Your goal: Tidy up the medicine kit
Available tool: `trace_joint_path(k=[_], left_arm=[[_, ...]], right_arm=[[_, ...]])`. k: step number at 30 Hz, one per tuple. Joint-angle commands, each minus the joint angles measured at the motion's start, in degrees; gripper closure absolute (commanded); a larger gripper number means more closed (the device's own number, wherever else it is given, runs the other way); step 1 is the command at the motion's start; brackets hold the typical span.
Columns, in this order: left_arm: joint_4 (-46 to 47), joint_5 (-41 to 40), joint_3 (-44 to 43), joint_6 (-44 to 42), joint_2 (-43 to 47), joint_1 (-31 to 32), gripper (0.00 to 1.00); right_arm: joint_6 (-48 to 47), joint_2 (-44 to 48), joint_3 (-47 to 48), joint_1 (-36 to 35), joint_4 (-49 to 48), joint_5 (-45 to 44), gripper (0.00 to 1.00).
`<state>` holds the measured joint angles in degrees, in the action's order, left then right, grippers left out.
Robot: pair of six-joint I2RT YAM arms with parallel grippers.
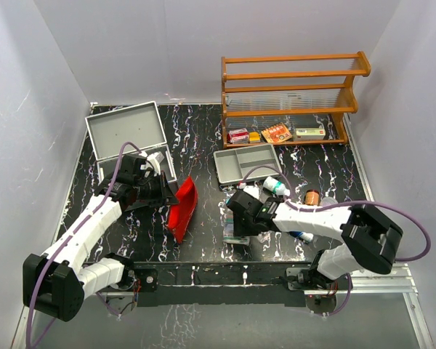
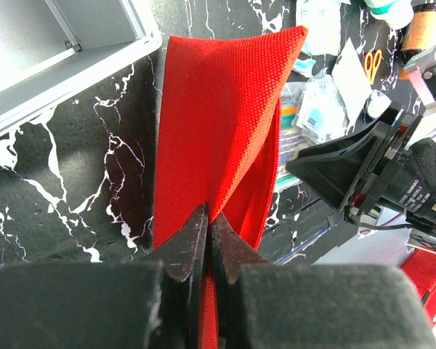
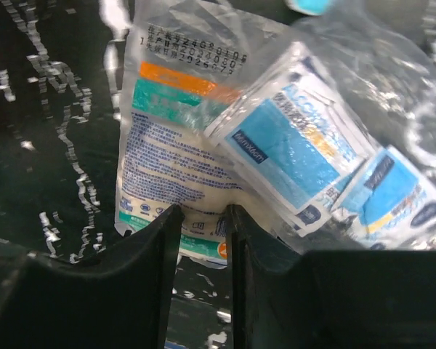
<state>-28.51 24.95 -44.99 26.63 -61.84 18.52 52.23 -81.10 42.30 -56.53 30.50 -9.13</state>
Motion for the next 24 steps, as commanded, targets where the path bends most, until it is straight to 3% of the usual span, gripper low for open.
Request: trace_joint_path(k=[1,7,14,24], left_arm=[[-0.36,0.58,-0.49,-0.18,1.01,0.20,1.00],[-0.65,-0.58,-0.65,0.08,1.00,0.20,1.00],[-1.20,-0.98,-0.20,0.06,1.71,0.20,1.00],[-0.85,-0.82,0.21,0.35,1.59,0.22,1.00]], right_arm=[[-4.53,-1.93,1.25,-0.15,-9.26,8.56,0.71],[-7.74,-4.21,7.81,-0.24,-7.33,5.95,0.68],[-3.72,-3.83,7.32,-0.16,-0.03,-5.26,0.49],[-1.80,-3.93,8.54,-0.61,-0.75,0.24,0.54]])
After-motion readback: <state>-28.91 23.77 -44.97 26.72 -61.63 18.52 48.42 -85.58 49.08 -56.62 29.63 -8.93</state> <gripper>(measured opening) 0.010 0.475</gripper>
